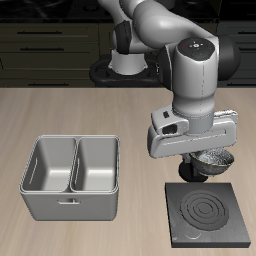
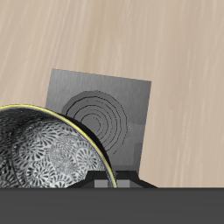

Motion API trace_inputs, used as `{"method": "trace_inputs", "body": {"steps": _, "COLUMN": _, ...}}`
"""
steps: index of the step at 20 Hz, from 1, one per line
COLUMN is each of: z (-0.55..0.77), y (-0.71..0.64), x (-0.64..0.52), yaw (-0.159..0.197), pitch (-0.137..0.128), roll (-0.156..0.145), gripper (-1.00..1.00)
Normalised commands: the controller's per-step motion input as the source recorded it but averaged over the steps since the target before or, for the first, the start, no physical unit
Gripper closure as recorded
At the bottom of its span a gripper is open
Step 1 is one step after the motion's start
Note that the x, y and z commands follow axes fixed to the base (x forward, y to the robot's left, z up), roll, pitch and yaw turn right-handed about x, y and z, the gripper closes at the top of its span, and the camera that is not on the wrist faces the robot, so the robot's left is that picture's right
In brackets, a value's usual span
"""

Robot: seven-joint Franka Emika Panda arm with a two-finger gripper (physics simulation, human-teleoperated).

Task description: Place the black bowl on the flat stove

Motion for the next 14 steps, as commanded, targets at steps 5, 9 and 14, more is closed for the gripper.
{"method": "trace_inputs", "body": {"steps": 5, "z": -0.27, "y": -0.03, "x": 0.11, "yaw": 0.047, "pitch": 0.016, "roll": 0.0, "gripper": 1.0}}
{"method": "trace_inputs", "body": {"steps": 9, "z": -0.15, "y": -0.05, "x": 0.07, "yaw": 0.021, "pitch": 0.011, "roll": -0.014, "gripper": 1.0}}
{"method": "trace_inputs", "body": {"steps": 14, "z": -0.12, "y": -0.03, "x": 0.08, "yaw": 0.018, "pitch": -0.002, "roll": -0.01, "gripper": 1.0}}
